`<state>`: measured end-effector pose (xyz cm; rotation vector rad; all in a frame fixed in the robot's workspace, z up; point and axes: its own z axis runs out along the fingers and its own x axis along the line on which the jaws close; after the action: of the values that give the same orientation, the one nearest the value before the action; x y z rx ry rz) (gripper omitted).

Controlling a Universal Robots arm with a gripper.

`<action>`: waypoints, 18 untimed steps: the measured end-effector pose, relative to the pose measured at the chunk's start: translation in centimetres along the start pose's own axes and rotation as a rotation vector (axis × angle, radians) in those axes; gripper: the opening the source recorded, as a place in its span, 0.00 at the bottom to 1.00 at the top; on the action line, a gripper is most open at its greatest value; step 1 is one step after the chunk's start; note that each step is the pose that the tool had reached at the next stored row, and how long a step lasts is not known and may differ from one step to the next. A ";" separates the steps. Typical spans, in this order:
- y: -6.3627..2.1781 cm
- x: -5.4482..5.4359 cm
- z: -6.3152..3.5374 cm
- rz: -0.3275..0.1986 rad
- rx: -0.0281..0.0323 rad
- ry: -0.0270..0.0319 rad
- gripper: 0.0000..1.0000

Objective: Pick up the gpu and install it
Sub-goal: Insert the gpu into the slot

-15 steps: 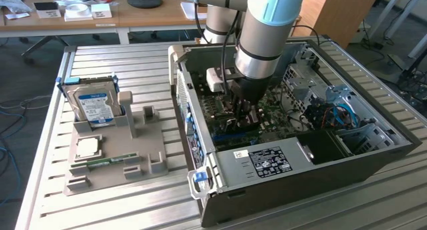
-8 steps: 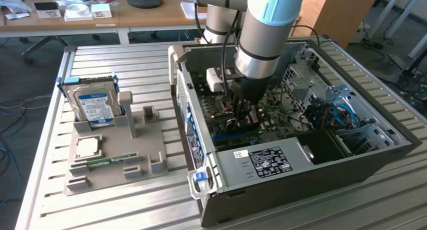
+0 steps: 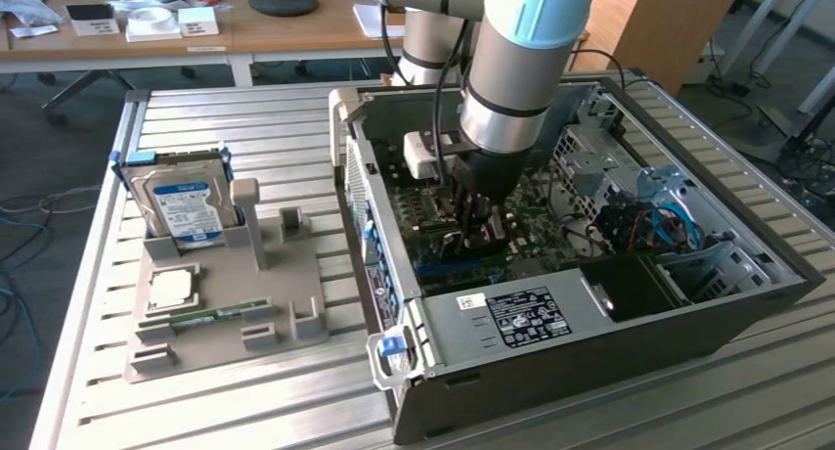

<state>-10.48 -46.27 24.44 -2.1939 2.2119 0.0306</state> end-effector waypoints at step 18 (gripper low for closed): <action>0.12 -0.1 0.24 -0.001 0.0034 -0.0004 0.27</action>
<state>-10.59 -46.14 24.20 -2.1930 2.2090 0.0272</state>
